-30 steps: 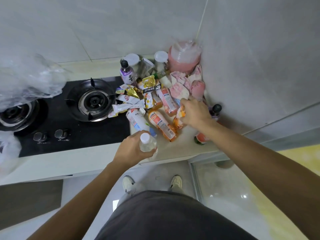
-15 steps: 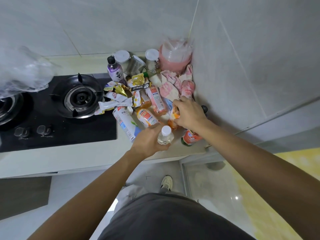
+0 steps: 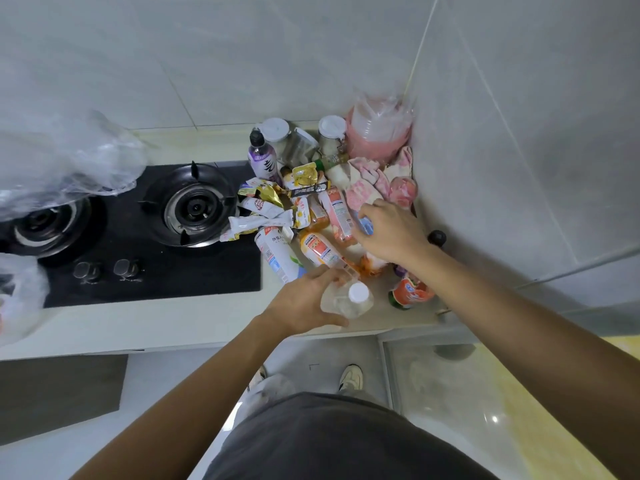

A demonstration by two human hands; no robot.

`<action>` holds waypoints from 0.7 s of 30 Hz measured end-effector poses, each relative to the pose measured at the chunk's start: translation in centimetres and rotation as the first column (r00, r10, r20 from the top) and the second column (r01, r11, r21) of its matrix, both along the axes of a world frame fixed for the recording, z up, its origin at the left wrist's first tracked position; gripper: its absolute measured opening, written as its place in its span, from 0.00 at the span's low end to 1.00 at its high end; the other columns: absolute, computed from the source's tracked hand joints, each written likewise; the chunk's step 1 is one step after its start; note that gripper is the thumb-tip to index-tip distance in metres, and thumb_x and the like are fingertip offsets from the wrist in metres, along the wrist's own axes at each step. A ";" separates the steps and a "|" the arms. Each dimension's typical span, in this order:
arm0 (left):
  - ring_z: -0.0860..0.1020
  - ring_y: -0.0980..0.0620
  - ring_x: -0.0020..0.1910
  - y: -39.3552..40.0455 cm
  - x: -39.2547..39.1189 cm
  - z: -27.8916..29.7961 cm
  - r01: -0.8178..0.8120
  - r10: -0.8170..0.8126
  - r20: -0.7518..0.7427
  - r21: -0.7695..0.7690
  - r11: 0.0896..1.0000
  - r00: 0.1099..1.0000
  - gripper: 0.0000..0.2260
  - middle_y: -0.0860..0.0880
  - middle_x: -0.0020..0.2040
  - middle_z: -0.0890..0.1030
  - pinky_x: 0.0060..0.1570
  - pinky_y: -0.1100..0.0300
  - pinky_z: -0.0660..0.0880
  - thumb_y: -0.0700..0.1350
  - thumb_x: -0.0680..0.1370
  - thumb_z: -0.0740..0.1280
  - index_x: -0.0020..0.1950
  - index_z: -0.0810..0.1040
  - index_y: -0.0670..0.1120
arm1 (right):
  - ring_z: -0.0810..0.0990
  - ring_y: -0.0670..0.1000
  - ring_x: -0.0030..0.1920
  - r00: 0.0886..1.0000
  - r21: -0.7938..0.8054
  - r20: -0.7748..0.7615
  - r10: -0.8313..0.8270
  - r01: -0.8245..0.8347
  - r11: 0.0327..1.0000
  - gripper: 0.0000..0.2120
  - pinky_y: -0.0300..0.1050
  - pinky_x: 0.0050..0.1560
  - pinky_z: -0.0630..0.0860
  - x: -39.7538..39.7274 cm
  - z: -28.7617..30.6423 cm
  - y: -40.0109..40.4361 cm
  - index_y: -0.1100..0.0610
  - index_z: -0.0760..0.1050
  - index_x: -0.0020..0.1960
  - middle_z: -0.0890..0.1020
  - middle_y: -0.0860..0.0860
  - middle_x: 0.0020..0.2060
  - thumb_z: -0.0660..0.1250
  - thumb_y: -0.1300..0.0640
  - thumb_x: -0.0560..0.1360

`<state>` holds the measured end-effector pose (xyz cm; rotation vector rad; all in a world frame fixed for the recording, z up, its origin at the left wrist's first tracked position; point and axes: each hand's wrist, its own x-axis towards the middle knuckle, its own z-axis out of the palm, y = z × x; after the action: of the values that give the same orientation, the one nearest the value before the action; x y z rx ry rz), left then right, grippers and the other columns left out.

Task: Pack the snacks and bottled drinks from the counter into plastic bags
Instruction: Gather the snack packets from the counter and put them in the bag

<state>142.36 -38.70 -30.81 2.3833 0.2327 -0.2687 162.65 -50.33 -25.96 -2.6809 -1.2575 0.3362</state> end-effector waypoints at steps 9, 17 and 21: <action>0.73 0.50 0.66 10.7 -1.7 -1.1 -0.213 0.212 0.024 0.169 0.962 0.977 0.24 0.53 0.66 0.75 0.56 0.50 0.78 0.60 0.80 0.66 0.74 0.69 0.54 | 0.77 0.57 0.62 0.998 0.015 -0.061 -0.008 0.009 1.000 0.14 0.54 0.53 0.79 -1.6 -2.1 9.5 0.52 0.76 0.62 0.78 0.50 0.61 0.66 0.48 0.79; 0.71 0.43 0.68 20.2 3.4 -3.3 -0.206 0.224 -0.019 0.322 0.924 0.974 0.24 0.45 0.67 0.74 0.63 0.45 0.74 0.56 0.82 0.62 0.76 0.67 0.47 | 0.75 0.61 0.64 0.995 -0.012 0.051 -0.089 0.090 0.996 0.19 0.58 0.57 0.77 0.6 -6.7 16.6 0.58 0.72 0.65 0.76 0.57 0.63 0.69 0.53 0.76; 0.72 0.42 0.68 21.9 5.4 -5.1 -0.118 0.180 -0.131 0.381 0.917 0.975 0.22 0.44 0.67 0.75 0.63 0.44 0.73 0.56 0.83 0.62 0.74 0.69 0.47 | 0.76 0.60 0.64 0.990 -0.033 0.096 -0.099 0.102 0.994 0.19 0.60 0.63 0.76 2.1 -8.5 18.2 0.56 0.74 0.66 0.79 0.56 0.61 0.69 0.56 0.76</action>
<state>147.72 -16.83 -35.94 2.7009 0.5879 -0.3768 164.78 -32.09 -34.46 -2.8100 -1.1457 0.2244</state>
